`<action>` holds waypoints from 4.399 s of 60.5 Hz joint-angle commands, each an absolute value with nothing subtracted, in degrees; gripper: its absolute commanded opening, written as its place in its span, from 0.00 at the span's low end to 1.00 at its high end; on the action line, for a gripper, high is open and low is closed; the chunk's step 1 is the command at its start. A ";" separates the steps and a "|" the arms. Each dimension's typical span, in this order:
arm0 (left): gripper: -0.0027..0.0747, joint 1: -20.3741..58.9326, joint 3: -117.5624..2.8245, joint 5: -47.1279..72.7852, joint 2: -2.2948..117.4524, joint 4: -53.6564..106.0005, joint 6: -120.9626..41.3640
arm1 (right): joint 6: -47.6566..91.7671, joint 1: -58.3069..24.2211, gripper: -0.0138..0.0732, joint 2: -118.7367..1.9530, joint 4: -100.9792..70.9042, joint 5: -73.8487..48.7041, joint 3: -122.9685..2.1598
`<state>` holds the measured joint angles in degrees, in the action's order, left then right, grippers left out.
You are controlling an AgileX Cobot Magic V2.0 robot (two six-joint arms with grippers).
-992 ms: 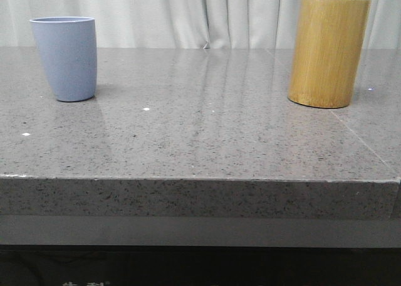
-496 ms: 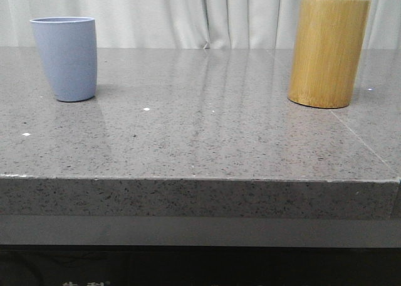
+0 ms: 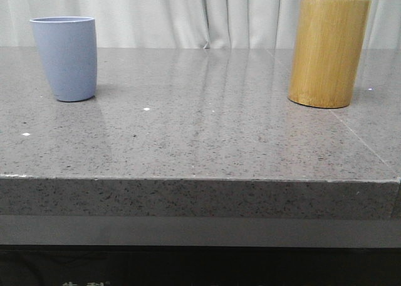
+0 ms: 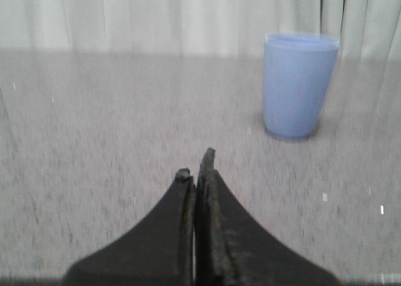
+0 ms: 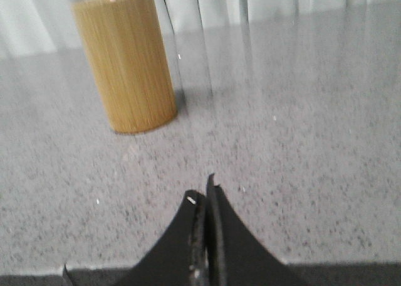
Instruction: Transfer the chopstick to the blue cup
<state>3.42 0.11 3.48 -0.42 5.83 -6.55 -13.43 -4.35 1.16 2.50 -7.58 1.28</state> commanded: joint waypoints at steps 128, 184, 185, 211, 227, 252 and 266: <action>0.84 5.11 -90.25 60.41 82.59 13.94 -8.19 | -12.98 -4.16 0.91 -19.48 2.05 -13.92 -25.93; 0.83 12.46 -102.98 64.05 102.46 6.81 -8.94 | -12.98 -4.16 0.91 -19.48 2.05 -13.92 -25.93; 0.83 12.46 -102.98 64.05 102.61 6.81 -8.94 | -12.98 -4.16 0.91 -19.48 2.05 -13.92 -25.93; 0.05 12.46 -102.98 61.40 103.15 6.81 -8.94 | -12.98 -4.16 0.91 -19.48 2.05 -13.92 -25.93; 0.01 15.74 -107.47 65.12 103.15 7.45 -8.94 | -12.98 -4.16 0.91 -19.48 2.05 -13.92 -25.93; 0.01 32.48 -118.91 62.45 108.68 7.45 -8.94 | -12.98 -4.16 0.91 -19.48 2.06 -13.74 -25.93; 0.01 36.41 -124.32 62.42 113.57 7.45 -8.94 | -12.98 -4.16 0.91 -19.48 2.06 -13.74 -25.93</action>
<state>35.43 -120.75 65.51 115.78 6.71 -9.31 -13.43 -4.35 -18.70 2.14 -18.64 -23.76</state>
